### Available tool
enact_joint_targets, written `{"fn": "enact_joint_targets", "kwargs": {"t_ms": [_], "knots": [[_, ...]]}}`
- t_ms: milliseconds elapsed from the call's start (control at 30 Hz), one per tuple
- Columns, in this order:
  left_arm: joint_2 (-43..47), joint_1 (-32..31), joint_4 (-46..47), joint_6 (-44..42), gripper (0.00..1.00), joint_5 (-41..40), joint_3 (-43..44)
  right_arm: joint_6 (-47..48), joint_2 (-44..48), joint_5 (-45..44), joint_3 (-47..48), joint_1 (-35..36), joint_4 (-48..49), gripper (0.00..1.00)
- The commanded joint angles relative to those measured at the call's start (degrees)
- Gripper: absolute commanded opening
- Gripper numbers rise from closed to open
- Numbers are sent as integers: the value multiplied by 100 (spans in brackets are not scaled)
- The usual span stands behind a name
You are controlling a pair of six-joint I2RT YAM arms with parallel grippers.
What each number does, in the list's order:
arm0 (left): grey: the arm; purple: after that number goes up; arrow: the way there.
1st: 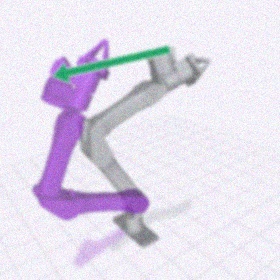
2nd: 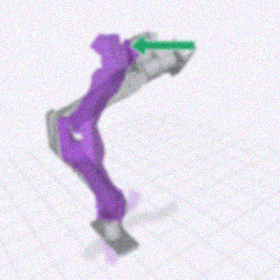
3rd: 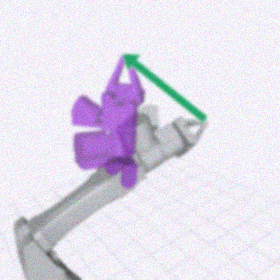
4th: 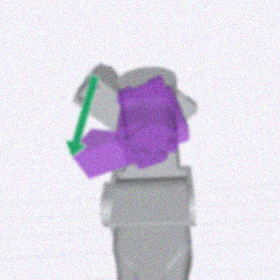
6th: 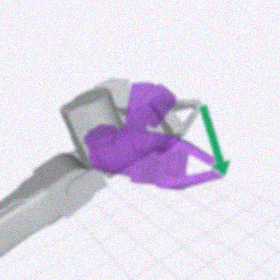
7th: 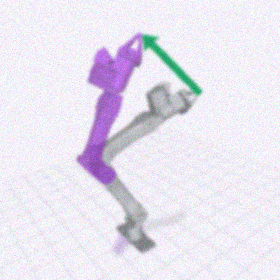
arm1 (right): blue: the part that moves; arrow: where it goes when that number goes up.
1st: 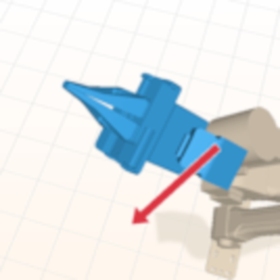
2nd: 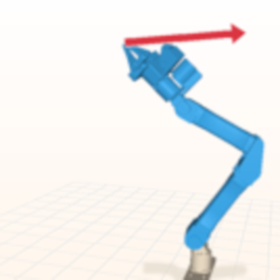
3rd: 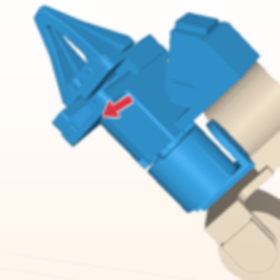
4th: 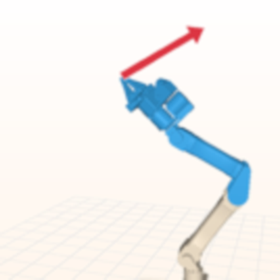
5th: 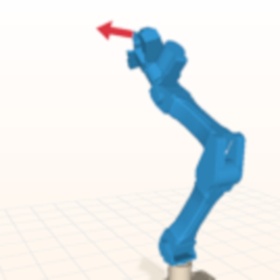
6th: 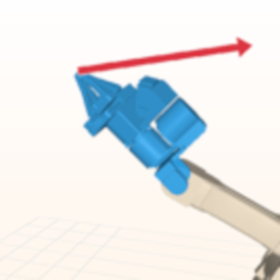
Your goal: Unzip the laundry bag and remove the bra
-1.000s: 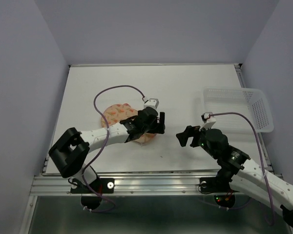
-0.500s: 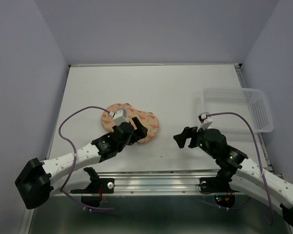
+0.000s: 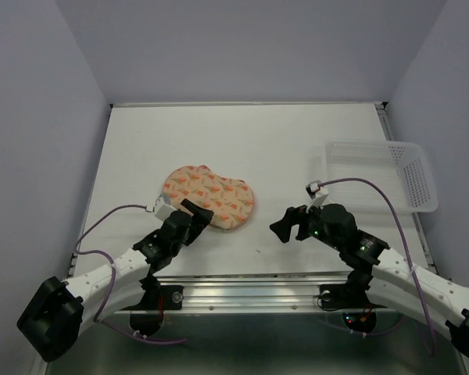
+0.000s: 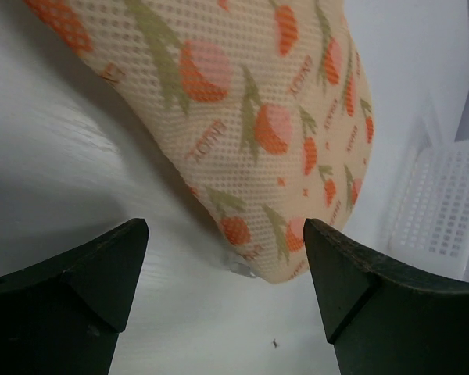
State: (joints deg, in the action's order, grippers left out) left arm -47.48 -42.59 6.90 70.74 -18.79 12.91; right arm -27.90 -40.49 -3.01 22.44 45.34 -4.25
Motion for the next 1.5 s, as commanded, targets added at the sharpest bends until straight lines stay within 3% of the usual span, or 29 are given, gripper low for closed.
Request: {"fn": "enact_joint_targets", "kwargs": {"t_ms": [0,333,667,900,1000,1033,1233,1467], "knots": [[-305,444,1173,89,92,332,-306,136,67,257,-11,-43,355,100],[-788,637,1885,265,91,226,-500,259,103,573,-29,-43,477,100],[-2070,673,3000,344,78,560,-447,364,-178,1082,33,-43,768,100],[-2327,673,3476,397,49,753,-491,478,-477,1565,15,-43,961,100],[-2187,664,3398,212,17,868,-368,418,-722,1865,-11,-43,1277,100],[-2134,664,3389,212,12,877,-342,391,-810,1900,-20,-43,1434,100],[-1791,638,3116,361,2,894,-43,189,-1443,1997,-29,-43,2111,93],[-1729,427,2757,695,0,517,475,-172,-2366,805,-134,571,3474,77]]}}
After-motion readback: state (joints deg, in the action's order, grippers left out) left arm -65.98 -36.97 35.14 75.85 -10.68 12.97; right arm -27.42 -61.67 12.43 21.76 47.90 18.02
